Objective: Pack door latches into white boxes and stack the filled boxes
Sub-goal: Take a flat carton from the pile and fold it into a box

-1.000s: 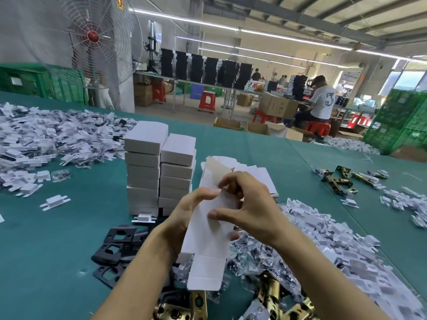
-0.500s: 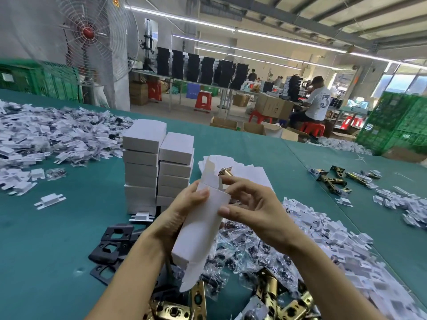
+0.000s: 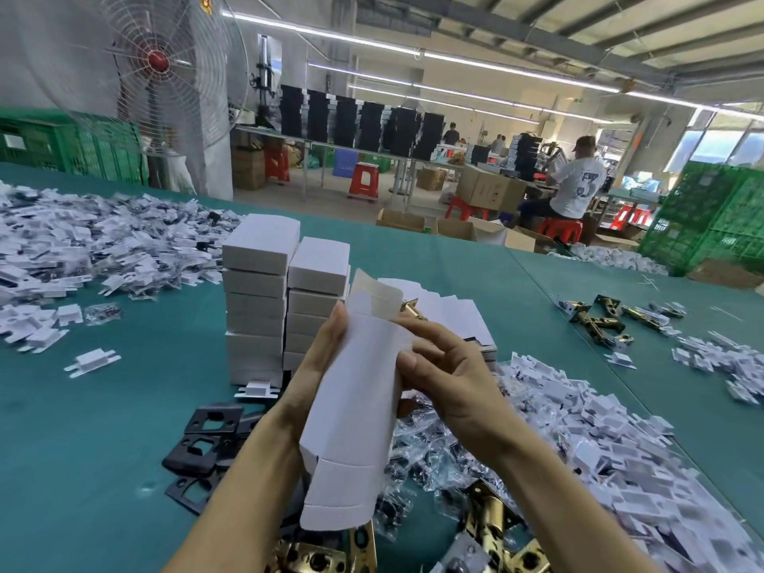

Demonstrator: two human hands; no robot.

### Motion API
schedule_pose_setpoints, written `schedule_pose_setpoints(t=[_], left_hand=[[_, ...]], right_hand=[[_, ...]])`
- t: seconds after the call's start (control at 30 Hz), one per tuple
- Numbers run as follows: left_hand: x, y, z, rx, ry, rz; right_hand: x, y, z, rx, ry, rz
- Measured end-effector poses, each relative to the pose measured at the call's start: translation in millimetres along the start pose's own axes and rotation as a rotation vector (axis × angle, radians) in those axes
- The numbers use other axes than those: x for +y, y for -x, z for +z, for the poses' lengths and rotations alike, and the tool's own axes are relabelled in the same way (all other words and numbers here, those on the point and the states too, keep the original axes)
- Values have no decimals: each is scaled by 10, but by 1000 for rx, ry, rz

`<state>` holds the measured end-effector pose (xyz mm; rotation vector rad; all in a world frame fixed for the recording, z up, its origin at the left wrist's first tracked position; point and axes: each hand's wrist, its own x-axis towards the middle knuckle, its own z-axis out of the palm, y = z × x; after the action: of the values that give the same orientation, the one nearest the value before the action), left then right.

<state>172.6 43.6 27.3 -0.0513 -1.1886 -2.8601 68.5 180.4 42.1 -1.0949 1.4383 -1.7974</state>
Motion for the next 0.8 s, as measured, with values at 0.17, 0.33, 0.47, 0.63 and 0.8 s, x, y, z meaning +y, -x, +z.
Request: schedule_pose_setpoints(t=[0.17, 0.33, 0.47, 0.63, 0.8], left_hand=[[-15, -21, -31, 82, -116, -42], [-68, -166, 16, 451, -480, 234], [-214, -270, 130, 558, -732, 429], [-293, -275, 186, 348, -769, 345], [-316, -262, 193, 297, -759, 414]], right_hand=[[30, 32, -86, 48, 9, -8], [-35, 78, -146, 116, 50, -76], [-21, 72, -10, 154, 227, -208], [15, 16, 45, 277, 445, -310], [109, 8, -79, 381, 519, -280]])
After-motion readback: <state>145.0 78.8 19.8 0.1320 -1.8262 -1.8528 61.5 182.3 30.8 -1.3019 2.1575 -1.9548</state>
